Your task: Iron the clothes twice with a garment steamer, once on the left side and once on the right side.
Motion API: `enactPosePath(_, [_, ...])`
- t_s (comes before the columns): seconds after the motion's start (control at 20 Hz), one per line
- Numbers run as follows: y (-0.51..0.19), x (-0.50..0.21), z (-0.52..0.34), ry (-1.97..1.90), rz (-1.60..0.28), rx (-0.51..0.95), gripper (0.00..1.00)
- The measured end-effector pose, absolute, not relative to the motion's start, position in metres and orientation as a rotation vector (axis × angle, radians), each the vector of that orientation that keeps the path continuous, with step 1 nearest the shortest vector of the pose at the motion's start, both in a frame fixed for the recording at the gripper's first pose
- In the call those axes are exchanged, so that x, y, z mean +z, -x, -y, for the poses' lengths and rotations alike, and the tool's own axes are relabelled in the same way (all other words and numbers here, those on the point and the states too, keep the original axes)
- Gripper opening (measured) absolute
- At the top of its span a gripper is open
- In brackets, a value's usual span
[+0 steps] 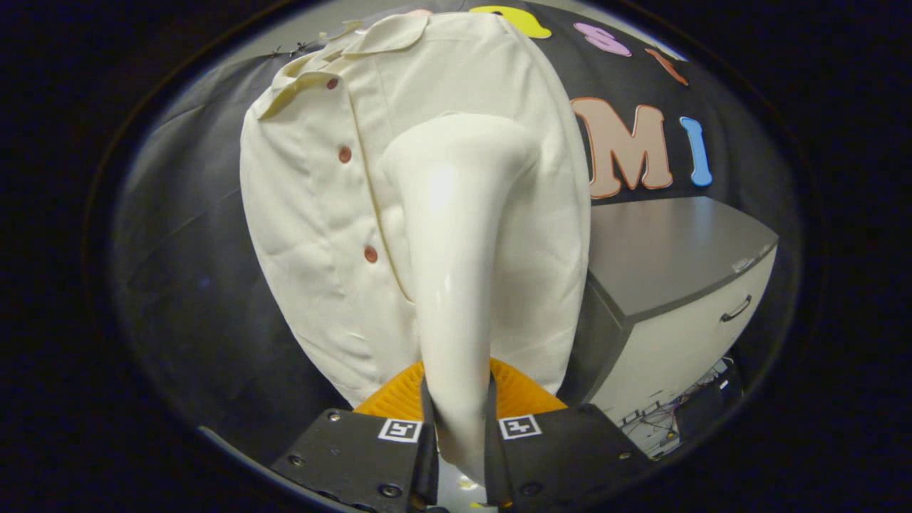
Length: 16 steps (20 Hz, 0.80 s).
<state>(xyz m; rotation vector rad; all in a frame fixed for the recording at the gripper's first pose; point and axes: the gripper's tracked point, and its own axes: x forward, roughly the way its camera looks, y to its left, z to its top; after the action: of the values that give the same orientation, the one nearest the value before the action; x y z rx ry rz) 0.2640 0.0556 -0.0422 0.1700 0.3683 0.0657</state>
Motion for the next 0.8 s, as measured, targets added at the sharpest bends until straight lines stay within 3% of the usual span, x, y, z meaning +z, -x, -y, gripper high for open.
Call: enactPosePath(0.8, [-0.222,-0.176,-0.042,-0.242,-0.613,0.058,0.26])
